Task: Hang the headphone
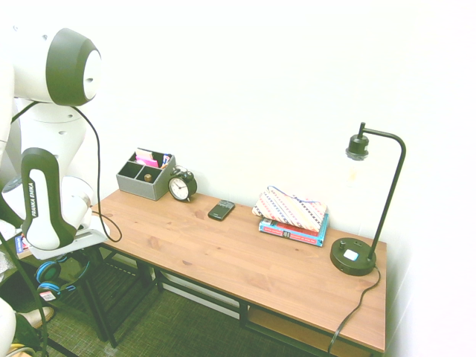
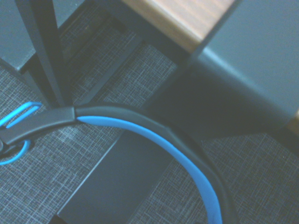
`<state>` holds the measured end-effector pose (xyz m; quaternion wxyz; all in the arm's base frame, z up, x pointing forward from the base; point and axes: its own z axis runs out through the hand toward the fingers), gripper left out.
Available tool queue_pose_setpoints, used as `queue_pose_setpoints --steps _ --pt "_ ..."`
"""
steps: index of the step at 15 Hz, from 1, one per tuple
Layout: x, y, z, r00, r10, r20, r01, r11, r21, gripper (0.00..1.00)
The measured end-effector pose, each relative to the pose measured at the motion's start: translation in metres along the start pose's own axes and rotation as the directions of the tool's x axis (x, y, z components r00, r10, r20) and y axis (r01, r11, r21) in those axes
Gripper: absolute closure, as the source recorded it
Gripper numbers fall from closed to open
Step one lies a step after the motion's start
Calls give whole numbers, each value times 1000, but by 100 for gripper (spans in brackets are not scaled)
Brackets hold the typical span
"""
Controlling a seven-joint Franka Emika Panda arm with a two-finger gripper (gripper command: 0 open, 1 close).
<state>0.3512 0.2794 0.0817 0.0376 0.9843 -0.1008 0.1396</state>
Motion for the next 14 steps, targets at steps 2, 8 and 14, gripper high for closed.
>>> queue_pose_setpoints --steps 2,8,14 --pt "-2 2 10 1000 6 11 -6 1000 -9 100" --pt "7 -2 33 998 48 32 -47 998 -34 0" --pt "15 -4 33 996 68 61 -66 997 -39 0"
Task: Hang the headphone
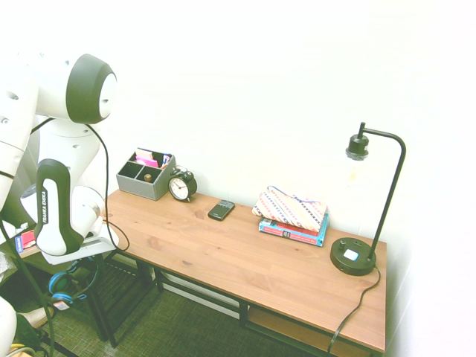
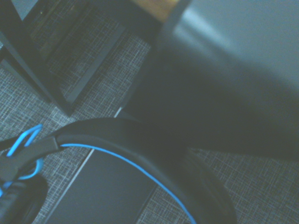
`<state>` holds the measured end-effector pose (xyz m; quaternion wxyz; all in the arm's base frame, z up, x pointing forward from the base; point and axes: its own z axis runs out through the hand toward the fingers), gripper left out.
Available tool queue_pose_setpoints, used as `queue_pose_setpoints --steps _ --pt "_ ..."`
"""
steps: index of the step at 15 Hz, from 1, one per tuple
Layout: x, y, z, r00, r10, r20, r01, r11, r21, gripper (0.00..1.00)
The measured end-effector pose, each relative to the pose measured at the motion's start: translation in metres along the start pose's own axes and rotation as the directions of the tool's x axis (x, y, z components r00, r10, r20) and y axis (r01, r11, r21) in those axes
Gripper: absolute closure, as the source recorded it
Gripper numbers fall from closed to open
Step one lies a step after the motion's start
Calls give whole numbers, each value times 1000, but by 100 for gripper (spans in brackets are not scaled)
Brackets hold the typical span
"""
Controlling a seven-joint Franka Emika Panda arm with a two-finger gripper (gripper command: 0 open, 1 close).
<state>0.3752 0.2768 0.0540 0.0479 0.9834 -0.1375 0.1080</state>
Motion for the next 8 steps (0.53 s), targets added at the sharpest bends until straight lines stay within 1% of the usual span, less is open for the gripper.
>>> queue_pose_setpoints --steps 5,7,8 --pt "6 -10 -34 998 49 31 -50 998 36 0" --pt "14 -10 -63 995 77 67 -81 994 68 0" --pt "14 -12 -86 993 86 82 -93 992 83 0"
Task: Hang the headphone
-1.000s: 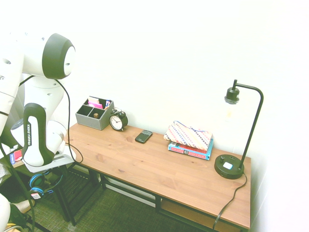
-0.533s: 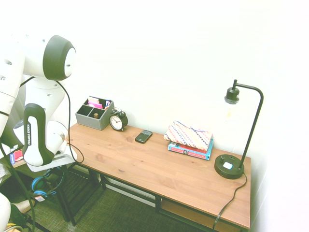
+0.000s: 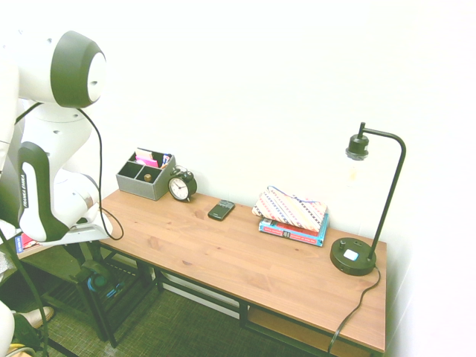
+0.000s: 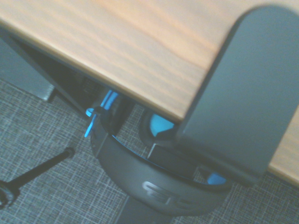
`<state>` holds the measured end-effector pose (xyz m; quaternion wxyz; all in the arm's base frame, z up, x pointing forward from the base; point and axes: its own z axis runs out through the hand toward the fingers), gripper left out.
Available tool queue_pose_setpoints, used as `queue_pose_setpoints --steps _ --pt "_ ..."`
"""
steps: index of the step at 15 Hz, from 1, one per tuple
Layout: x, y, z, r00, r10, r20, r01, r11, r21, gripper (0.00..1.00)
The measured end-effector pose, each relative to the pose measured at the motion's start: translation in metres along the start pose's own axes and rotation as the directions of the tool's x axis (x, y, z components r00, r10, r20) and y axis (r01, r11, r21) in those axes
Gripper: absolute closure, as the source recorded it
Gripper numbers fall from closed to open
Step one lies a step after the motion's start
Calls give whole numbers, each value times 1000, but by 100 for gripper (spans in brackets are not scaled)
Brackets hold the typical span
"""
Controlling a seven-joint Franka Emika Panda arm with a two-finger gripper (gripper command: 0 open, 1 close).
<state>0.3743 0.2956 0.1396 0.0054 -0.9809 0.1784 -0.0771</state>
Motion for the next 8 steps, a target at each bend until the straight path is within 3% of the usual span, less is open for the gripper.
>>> queue_pose_setpoints --steps 4,8 --pt "9 -12 -89 999 39 38 -40 998 37 0" --pt "88 -18 -169 987 120 106 -119 993 -10 0"
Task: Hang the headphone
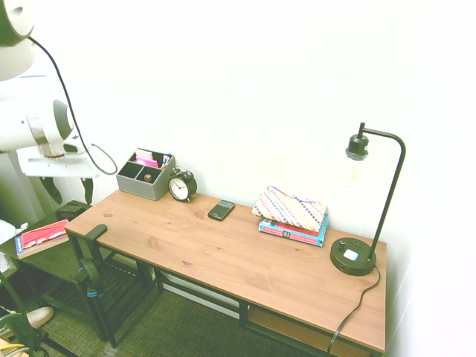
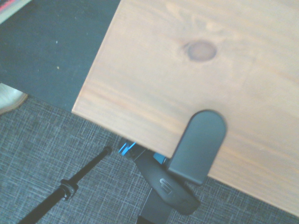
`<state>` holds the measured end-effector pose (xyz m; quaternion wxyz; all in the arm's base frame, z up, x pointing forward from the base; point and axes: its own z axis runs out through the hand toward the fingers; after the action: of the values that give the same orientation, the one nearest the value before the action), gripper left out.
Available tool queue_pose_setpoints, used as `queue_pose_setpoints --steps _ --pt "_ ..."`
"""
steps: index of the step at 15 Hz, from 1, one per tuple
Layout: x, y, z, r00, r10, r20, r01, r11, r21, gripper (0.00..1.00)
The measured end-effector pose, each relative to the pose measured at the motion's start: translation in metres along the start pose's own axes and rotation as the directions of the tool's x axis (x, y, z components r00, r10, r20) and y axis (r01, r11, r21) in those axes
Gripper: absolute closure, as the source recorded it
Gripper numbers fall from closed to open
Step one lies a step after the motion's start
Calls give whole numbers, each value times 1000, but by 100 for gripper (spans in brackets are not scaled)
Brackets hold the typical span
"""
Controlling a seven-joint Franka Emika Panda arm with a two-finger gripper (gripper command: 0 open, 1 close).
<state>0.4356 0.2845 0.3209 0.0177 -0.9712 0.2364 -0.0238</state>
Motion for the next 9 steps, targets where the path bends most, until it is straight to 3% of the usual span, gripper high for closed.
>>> queue_pose_setpoints --steps 3,6,9 --pt "85 23 -80 992 125 23 -126 992 12 0" --pt "156 80 -159 981 193 34 -194 981 18 0" --pt "174 160 -229 973 230 35 -230 973 14 0"
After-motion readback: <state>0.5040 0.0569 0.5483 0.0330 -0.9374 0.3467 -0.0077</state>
